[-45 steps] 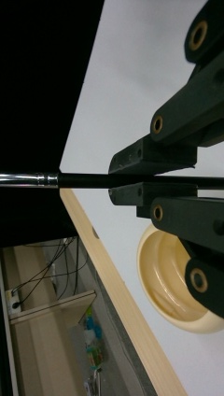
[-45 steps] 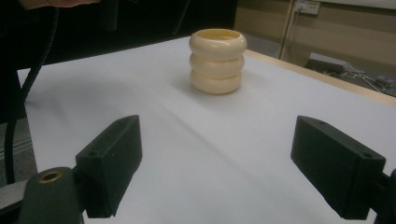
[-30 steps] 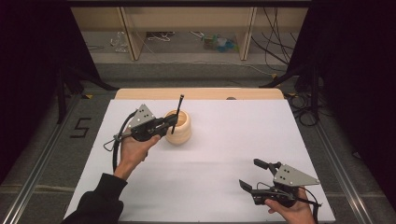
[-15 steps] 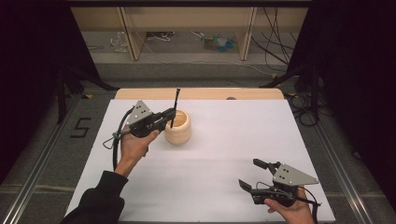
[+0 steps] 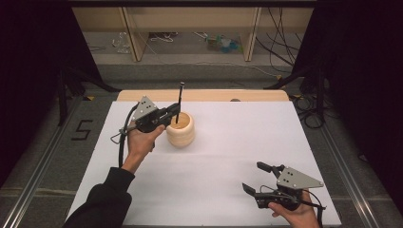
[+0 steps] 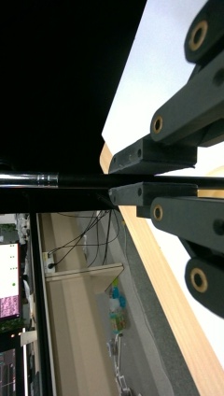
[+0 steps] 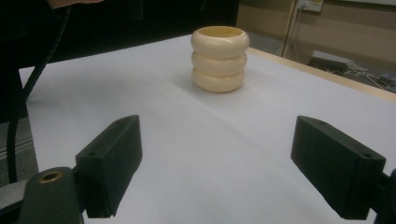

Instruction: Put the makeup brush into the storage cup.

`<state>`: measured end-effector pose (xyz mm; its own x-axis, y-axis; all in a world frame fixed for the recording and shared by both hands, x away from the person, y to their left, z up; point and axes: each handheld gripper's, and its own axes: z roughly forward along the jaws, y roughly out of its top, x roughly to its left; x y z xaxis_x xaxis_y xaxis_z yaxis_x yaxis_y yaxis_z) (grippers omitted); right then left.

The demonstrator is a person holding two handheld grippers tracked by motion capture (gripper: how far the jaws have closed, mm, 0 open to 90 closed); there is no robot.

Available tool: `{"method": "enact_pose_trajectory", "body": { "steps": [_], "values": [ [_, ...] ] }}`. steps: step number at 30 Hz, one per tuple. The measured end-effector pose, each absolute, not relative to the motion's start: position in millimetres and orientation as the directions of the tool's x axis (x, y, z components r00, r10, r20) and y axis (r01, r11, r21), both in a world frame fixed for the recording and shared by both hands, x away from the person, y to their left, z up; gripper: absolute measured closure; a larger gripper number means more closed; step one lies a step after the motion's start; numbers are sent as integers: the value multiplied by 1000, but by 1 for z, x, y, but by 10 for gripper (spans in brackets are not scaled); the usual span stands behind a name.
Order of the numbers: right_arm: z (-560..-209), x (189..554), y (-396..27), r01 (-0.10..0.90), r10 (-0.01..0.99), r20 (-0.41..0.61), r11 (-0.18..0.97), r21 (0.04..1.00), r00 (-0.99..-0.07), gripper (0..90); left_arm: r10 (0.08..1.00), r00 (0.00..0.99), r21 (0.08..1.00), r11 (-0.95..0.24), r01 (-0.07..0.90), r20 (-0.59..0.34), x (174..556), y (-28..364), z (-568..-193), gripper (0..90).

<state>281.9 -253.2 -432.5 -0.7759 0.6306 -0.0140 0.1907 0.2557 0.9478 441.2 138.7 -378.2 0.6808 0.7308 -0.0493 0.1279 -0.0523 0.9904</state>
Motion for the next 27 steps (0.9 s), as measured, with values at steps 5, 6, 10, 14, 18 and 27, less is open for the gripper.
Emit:
{"method": "enact_pose_trajectory", "body": {
  "steps": [5,6,10,14,18,27],
  "values": [
    [-432,281,-253,195,630,-10,255,947,-776,174,734,678,990,-57,130,-47,447,139,-381,834],
    [-433,282,-253,194,631,-12,257,947,-776,174,733,678,990,-51,131,-52,448,139,-382,834],
    [-432,281,-253,194,631,-11,255,947,-776,174,734,677,991,-49,122,-47,452,140,-384,834],
    [-433,282,-253,190,631,-16,258,947,-775,174,735,674,990,-36,138,-67,454,139,-388,834],
    [-433,281,-253,193,629,-12,257,947,-777,174,737,673,989,-47,139,-60,456,137,-394,834],
    [-433,282,-253,192,628,-12,256,947,-778,174,741,669,986,-57,154,-62,462,137,-404,834]
  ]
}}
